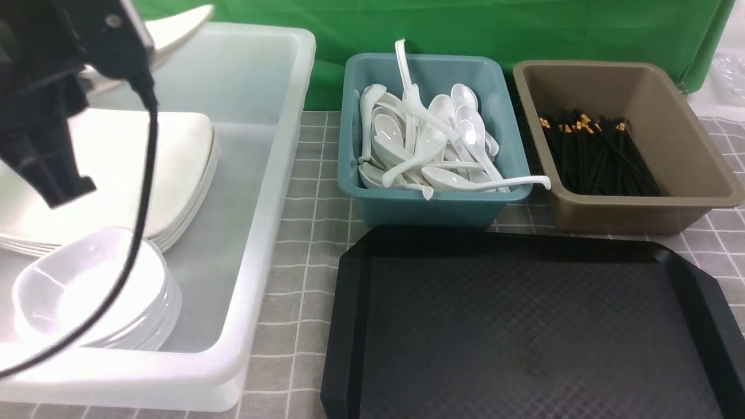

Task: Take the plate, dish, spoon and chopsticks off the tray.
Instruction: Use the left arm to put the plate into the large storage box on the left

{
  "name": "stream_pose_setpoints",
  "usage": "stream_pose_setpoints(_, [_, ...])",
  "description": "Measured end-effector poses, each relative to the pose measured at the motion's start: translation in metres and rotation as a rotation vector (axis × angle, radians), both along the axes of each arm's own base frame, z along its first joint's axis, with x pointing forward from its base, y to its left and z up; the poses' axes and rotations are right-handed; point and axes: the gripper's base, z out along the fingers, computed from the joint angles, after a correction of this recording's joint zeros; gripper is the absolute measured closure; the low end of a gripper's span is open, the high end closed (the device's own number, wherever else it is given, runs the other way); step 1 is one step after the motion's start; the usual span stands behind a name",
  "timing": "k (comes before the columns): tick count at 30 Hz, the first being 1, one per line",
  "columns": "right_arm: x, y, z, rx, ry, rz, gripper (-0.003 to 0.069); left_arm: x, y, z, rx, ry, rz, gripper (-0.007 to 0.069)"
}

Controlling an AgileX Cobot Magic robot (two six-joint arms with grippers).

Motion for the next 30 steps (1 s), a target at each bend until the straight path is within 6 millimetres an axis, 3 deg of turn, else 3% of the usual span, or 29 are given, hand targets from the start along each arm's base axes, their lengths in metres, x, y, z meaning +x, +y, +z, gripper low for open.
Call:
stream_pose_setpoints(10, [0.0, 0.0, 0.0, -0.003, 0.003, -0.002, 0.0568, 0.055, 0.022, -0.037, 0.002, 0.083, 0.079, 0.0589])
stream_pose_setpoints(11, [0.0, -0.001, -0.001, -0.006, 0.009, -0.004, 0.0568, 0.065, 0.024, -0.048, 0.032, 0.119, 0.075, 0.0589])
stream_pose_setpoints(21, [-0.001, -0.003, -0.005, -0.049, 0.04, -0.015, 0.0568, 0.097, 0.016, -0.095, 0.1, 0.273, 0.045, 0.0589])
stream_pose_setpoints(30, [-0.001, -0.003, -0.005, -0.058, 0.036, -0.011, 0.0568, 0.111, 0.013, -0.122, 0.137, 0.345, 0.025, 0.059])
